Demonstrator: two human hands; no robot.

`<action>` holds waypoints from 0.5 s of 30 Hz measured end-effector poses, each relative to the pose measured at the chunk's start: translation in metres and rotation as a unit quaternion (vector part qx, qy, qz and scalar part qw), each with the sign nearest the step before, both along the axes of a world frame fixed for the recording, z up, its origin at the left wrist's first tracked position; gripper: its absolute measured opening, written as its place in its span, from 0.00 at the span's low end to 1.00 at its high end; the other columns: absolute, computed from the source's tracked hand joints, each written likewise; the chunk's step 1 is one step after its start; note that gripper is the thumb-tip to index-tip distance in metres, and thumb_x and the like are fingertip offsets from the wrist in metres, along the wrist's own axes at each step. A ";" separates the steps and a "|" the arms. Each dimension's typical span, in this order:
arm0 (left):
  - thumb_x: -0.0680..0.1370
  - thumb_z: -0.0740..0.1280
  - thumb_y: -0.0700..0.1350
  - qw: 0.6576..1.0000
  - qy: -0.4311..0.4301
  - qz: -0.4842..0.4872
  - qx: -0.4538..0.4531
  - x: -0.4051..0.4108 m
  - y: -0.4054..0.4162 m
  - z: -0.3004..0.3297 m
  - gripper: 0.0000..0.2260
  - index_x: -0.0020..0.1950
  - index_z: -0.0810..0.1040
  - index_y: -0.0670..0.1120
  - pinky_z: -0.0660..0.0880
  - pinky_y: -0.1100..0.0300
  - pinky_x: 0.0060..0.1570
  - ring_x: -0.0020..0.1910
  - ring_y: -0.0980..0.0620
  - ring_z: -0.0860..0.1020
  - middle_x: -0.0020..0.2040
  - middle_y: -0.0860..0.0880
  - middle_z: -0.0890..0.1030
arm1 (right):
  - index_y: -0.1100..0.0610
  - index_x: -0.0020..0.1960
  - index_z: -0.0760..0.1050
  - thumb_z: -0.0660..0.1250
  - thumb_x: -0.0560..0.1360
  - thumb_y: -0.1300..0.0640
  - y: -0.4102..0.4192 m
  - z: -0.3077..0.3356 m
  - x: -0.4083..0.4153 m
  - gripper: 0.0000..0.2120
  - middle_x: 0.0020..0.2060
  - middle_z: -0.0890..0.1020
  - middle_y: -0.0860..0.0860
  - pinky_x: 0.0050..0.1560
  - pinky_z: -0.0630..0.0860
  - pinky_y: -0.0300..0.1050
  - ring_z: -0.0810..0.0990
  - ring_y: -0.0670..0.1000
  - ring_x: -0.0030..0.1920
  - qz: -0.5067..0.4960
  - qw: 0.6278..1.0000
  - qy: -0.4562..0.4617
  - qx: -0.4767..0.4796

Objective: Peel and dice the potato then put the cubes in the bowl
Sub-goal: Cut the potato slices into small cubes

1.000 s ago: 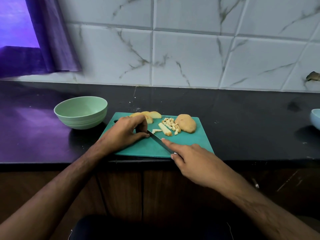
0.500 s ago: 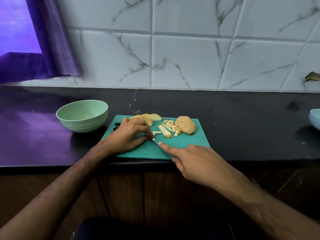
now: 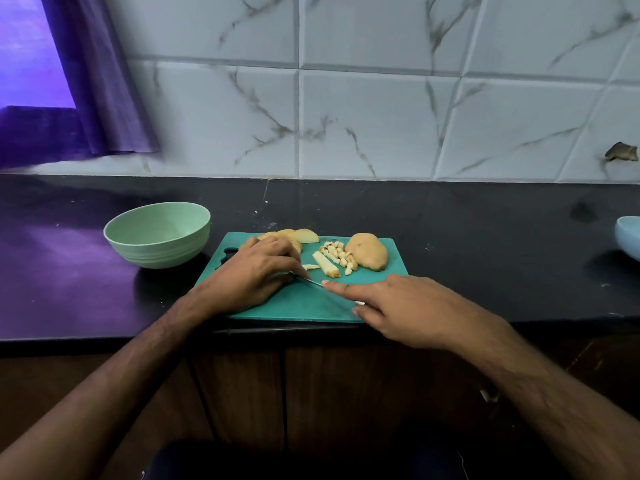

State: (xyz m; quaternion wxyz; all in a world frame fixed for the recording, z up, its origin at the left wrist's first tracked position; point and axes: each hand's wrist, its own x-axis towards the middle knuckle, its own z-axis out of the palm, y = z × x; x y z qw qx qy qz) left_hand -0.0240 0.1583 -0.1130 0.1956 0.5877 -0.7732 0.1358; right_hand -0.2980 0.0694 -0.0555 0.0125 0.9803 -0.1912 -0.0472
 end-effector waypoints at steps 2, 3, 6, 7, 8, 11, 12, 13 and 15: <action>0.80 0.68 0.49 0.999 0.032 0.021 0.001 0.001 -0.001 -0.002 0.08 0.58 0.83 0.58 0.63 0.61 0.50 0.59 0.59 0.72 0.55 0.58 0.77 | 0.25 0.77 0.49 0.52 0.86 0.44 -0.008 0.010 -0.010 0.24 0.37 0.69 0.41 0.43 0.69 0.40 0.68 0.41 0.38 0.002 0.999 0.000 0.038; 0.80 0.69 0.49 0.998 0.050 0.029 0.002 0.000 -0.001 -0.001 0.07 0.57 0.83 0.57 0.65 0.58 0.51 0.58 0.59 0.73 0.54 0.58 0.77 | 0.25 0.76 0.51 0.53 0.86 0.45 -0.012 0.015 -0.015 0.23 0.35 0.69 0.41 0.40 0.66 0.37 0.69 0.39 0.37 0.001 0.998 0.001 0.062; 0.80 0.71 0.47 0.997 0.076 0.027 -0.007 -0.002 0.000 0.001 0.06 0.56 0.83 0.53 0.75 0.50 0.51 0.51 0.58 0.76 0.51 0.57 0.76 | 0.25 0.74 0.58 0.57 0.85 0.47 -0.028 0.024 -0.031 0.23 0.29 0.75 0.41 0.32 0.69 0.34 0.73 0.39 0.27 -0.016 0.984 -0.015 0.178; 0.79 0.72 0.45 0.997 0.078 0.023 -0.013 -0.003 0.001 0.001 0.07 0.56 0.83 0.51 0.77 0.49 0.50 0.50 0.57 0.77 0.51 0.56 0.77 | 0.26 0.74 0.60 0.58 0.85 0.48 -0.034 0.025 -0.036 0.23 0.25 0.74 0.43 0.29 0.69 0.34 0.71 0.41 0.24 -0.025 0.971 -0.036 0.234; 0.79 0.71 0.44 0.997 0.077 0.021 -0.019 -0.003 0.001 0.001 0.07 0.57 0.83 0.49 0.78 0.49 0.50 0.49 0.56 0.78 0.51 0.54 0.77 | 0.26 0.74 0.62 0.59 0.85 0.49 -0.040 0.024 -0.040 0.23 0.24 0.72 0.45 0.26 0.70 0.38 0.69 0.43 0.22 -0.032 0.955 -0.064 0.287; 0.81 0.65 0.53 0.997 0.073 0.026 -0.016 -0.008 0.004 0.005 0.13 0.59 0.83 0.47 0.77 0.56 0.51 0.49 0.58 0.77 0.53 0.53 0.77 | 0.28 0.73 0.64 0.59 0.85 0.50 -0.057 0.016 -0.043 0.23 0.28 0.70 0.52 0.21 0.66 0.39 0.66 0.47 0.22 -0.046 0.911 -0.149 0.381; 0.81 0.64 0.56 0.997 0.069 0.030 -0.006 -0.010 0.004 0.007 0.16 0.60 0.82 0.48 0.76 0.59 0.52 0.49 0.59 0.76 0.53 0.53 0.77 | 0.29 0.74 0.64 0.59 0.85 0.51 -0.060 0.012 -0.040 0.22 0.29 0.69 0.53 0.20 0.65 0.38 0.65 0.48 0.22 -0.050 0.898 -0.183 0.396; 0.81 0.64 0.57 0.997 0.061 0.035 0.003 -0.011 0.002 0.008 0.17 0.61 0.82 0.48 0.74 0.61 0.53 0.49 0.60 0.75 0.54 0.53 0.77 | 0.30 0.74 0.65 0.60 0.85 0.52 -0.063 0.007 -0.036 0.22 0.29 0.69 0.53 0.20 0.64 0.37 0.64 0.48 0.22 -0.055 0.882 -0.219 0.414; 0.80 0.66 0.58 0.998 0.043 0.050 0.017 -0.013 -0.004 0.009 0.18 0.63 0.82 0.48 0.74 0.61 0.54 0.50 0.58 0.75 0.54 0.53 0.76 | 0.32 0.74 0.67 0.59 0.86 0.54 -0.067 -0.004 -0.025 0.22 0.28 0.68 0.53 0.19 0.62 0.37 0.62 0.49 0.21 -0.060 0.840 -0.296 0.452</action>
